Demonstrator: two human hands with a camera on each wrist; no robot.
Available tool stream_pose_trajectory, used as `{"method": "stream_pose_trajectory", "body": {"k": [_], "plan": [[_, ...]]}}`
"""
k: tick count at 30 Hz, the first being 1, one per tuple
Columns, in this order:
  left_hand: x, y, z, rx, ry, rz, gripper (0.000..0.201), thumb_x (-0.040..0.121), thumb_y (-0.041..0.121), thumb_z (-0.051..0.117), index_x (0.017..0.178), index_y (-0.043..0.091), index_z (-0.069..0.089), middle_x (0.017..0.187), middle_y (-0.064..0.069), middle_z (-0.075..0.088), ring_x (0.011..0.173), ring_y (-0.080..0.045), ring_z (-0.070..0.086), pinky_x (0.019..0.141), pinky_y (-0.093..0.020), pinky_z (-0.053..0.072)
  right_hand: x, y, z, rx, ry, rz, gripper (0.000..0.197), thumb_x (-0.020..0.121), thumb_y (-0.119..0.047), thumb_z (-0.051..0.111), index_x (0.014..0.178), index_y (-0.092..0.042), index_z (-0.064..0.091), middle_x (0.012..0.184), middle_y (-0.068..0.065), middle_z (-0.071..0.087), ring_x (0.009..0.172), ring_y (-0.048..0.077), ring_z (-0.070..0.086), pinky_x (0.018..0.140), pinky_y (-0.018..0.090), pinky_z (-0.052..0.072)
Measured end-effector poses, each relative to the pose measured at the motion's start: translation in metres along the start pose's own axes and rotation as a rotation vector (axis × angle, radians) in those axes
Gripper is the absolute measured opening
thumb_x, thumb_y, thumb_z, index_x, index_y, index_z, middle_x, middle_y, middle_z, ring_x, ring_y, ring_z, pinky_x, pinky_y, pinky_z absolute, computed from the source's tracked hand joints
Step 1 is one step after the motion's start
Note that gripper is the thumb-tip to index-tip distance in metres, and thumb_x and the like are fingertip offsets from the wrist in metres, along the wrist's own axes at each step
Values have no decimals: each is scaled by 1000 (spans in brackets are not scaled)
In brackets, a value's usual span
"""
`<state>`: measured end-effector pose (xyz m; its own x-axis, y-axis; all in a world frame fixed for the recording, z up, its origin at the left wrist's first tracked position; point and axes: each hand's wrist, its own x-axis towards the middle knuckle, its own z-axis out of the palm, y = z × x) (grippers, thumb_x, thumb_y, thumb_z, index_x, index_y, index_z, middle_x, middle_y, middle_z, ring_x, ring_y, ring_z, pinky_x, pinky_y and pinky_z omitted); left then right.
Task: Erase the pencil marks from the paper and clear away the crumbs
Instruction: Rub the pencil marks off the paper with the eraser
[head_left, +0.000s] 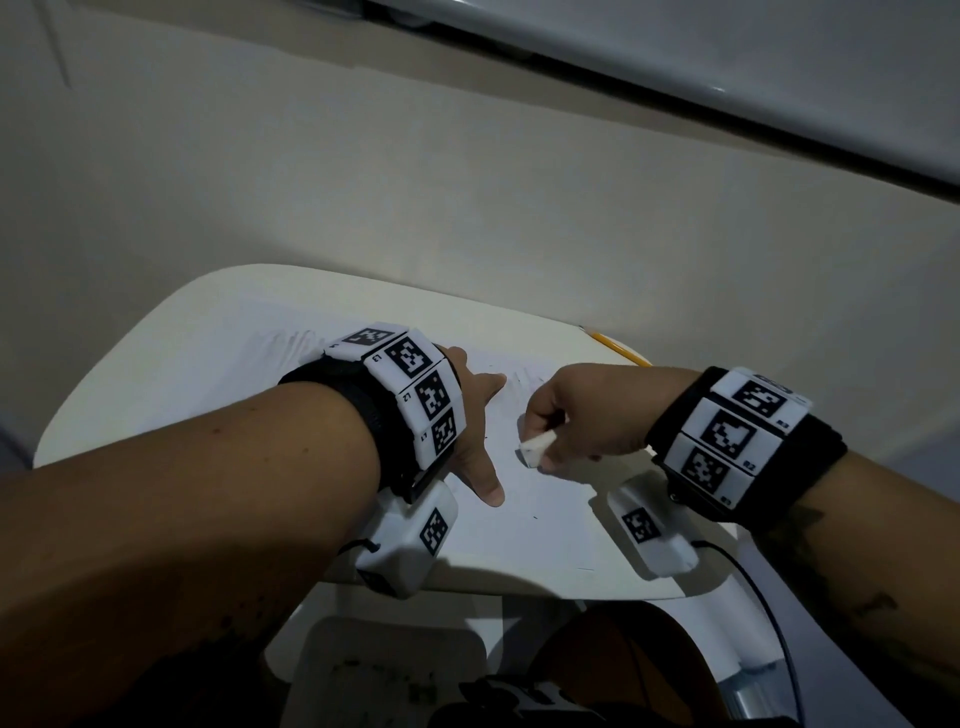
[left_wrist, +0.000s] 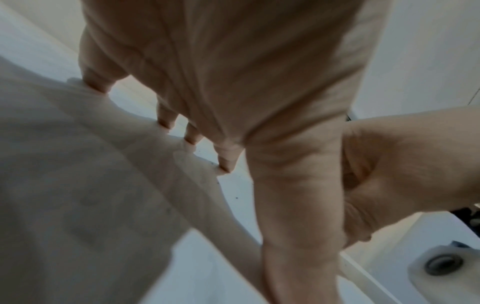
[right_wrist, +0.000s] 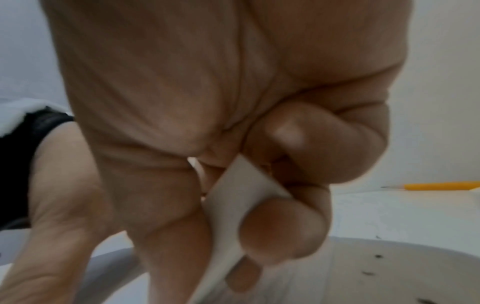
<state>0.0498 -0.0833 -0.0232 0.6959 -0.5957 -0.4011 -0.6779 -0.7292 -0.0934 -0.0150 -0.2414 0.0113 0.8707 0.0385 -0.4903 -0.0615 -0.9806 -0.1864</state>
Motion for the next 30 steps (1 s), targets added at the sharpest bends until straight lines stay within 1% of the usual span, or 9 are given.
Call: {"method": "stream_pose_trajectory", "body": {"k": [2,6,12,14,16,18,24,27,30], "plan": [[0,0,-1,2,0,3,139,42,96,58,154,38,0,144,-8,36,134,-35,37,101,-54,37,4,-1,-1,-22,61,23,14,84,-45,71,87,-31,70,76,-13,68,61,3,58,59,19,44],[-1,-1,0,1,0,12,138,43,96,58,154,37,1,143,-8,37,133,-34,38,101,-54,37,12,2,-3,-17,218,63,16,87,-44,68,92,-29,69,92,-12,68,88,10,63,77,26,52],[-1,0,0,4,2,7,138,44,95,59,155,37,-1,145,-9,36,134,-34,37,101,-52,37,-1,2,-1,-13,27,18,11,85,-41,71,86,-31,70,78,-13,68,47,-5,52,49,14,39],[0,0,0,5,2,6,140,40,97,57,154,38,0,144,-7,36,133,-34,38,100,-53,38,2,1,-2,-23,71,36,14,85,-45,70,84,-31,69,79,-15,68,59,-5,57,57,17,44],[0,-1,0,1,-2,10,140,40,97,57,154,38,0,143,-7,37,133,-34,38,100,-53,38,8,2,-4,-23,154,67,16,86,-46,69,89,-31,70,89,-15,68,82,4,63,74,24,51],[0,-1,0,-5,0,13,139,42,95,59,154,38,1,142,-8,38,132,-34,39,100,-52,38,12,4,-5,-17,199,84,18,87,-44,69,95,-28,70,94,-11,68,90,10,63,79,26,51],[0,0,-1,-10,-5,5,140,41,95,60,154,38,0,144,-8,37,133,-34,39,102,-53,38,-1,5,-2,-19,22,48,10,83,-41,73,87,-31,71,74,-15,65,55,2,54,51,16,42],[-1,0,0,0,7,12,138,42,95,60,155,37,3,141,-8,39,131,-33,40,101,-52,39,4,5,-4,-23,109,75,13,84,-45,70,87,-31,70,81,-16,68,74,5,63,68,23,53],[-1,0,0,-2,5,14,137,44,94,60,155,36,3,140,-8,39,130,-33,40,100,-52,38,10,7,-3,-15,226,101,15,87,-42,68,93,-29,70,95,-11,69,92,12,64,84,30,54]]}}
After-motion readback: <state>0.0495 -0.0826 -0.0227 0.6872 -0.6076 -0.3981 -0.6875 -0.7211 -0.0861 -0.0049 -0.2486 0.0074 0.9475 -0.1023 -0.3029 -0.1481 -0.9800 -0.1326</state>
